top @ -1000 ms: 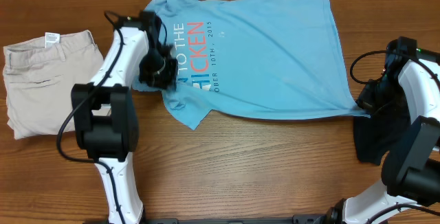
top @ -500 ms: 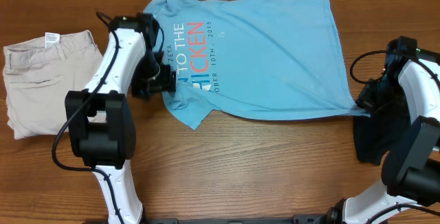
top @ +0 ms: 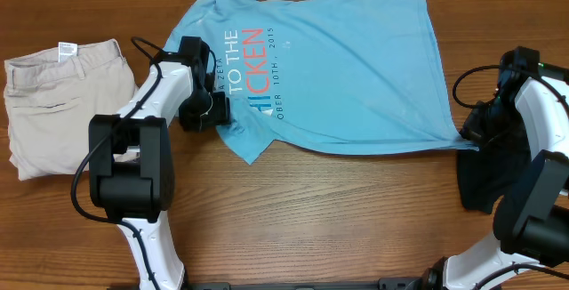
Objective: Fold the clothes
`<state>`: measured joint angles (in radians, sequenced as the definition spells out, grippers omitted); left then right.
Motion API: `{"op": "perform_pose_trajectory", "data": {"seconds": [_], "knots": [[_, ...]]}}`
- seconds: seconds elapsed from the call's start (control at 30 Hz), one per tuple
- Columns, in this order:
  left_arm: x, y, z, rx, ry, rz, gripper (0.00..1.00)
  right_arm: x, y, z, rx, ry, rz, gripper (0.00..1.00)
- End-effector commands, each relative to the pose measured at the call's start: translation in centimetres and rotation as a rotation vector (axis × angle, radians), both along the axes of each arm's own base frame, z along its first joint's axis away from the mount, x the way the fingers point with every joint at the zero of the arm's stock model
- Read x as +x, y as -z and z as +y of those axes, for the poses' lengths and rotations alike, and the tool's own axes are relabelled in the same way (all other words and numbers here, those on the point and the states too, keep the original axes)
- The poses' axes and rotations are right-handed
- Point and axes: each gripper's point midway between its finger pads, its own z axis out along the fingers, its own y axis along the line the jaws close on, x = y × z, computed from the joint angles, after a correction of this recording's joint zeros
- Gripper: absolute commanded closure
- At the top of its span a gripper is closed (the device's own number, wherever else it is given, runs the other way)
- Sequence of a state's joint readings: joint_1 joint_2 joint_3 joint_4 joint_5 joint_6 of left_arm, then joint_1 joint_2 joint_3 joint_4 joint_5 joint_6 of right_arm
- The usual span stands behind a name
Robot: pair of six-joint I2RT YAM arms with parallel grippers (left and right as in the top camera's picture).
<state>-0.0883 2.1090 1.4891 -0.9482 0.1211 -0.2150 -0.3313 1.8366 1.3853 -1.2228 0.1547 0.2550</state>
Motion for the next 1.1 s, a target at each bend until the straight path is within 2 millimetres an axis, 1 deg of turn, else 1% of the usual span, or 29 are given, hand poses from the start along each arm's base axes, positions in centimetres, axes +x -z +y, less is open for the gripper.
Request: {"op": "perform_pose_trajectory", "data": {"seconds": [0.0, 0.03, 0.1, 0.17, 0.37, 0.5, 0.53, 0.57, 0.63, 0.73, 0.8, 0.9, 0.97, 1.03, 1.07], "knots": [[-0.5, 1.7, -1.9, -0.106, -0.004, 0.005, 0.38, 0.0, -0.5, 0.1, -0.007, 0.003, -0.016, 0.95], [-0.5, 1.7, -2.3, -0.126, -0.004, 0.004, 0.4, 0.0, -0.5, 0.1, -0.008, 0.003, -0.017, 0.95], [-0.6, 1.6, -2.6, -0.146, -0.004, 0.009, 0.51, 0.0, -0.5, 0.1, -0.008, 0.003, -0.017, 0.95], [-0.7, 1.6, -2.6, -0.149, 0.0, 0.012, 0.58, 0.0, -0.5, 0.1, -0.008, 0.003, -0.017, 0.95], [-0.6, 1.6, -2.6, -0.149, 0.005, 0.006, 0.59, 0.0, -0.5, 0.1, -0.007, 0.003, -0.017, 0.95], [0.0, 1.6, -2.6, -0.145, 0.013, -0.021, 0.68, 0.0, -0.5, 0.1, -0.007, 0.003, -0.015, 0.95], [0.0, 1.6, -2.6, -0.144, 0.013, -0.021, 0.72, 0.0, -0.5, 0.2, -0.006, 0.003, -0.014, 0.95], [0.0, 1.6, -2.6, -0.144, 0.014, -0.021, 0.79, -0.1, -0.5, 0.2, -0.006, 0.003, -0.013, 0.95], [-0.1, 1.6, -2.5, -0.142, 0.016, -0.017, 0.96, -0.1, -0.5, 0.2, -0.006, 0.003, -0.013, 0.95], [-0.8, 1.6, -2.5, -0.139, 0.014, 0.012, 0.96, 0.0, -0.5, 0.2, -0.004, 0.003, -0.014, 0.95], [-2.2, 1.6, -2.3, -0.133, 0.008, 0.07, 0.96, 0.0, -0.5, 0.2, -0.003, 0.003, -0.015, 0.95], [-5.7, 0.8, -2.0, -0.122, -0.012, 0.226, 0.96, 0.0, -0.5, 0.2, -0.003, 0.003, -0.015, 0.95], [-9.4, -0.6, -1.7, -0.106, -0.024, 0.386, 0.96, 0.0, -0.5, 0.2, -0.004, 0.003, -0.016, 0.95], [-11.4, -1.8, -1.4, -0.102, 0.0, 0.465, 0.96, 0.0, -0.5, 0.2, -0.004, 0.003, -0.015, 0.95], [-12.0, -2.4, -1.3, -0.103, 0.011, 0.491, 0.96, 0.0, -0.5, 0.2, -0.004, 0.003, -0.015, 0.95]]}}
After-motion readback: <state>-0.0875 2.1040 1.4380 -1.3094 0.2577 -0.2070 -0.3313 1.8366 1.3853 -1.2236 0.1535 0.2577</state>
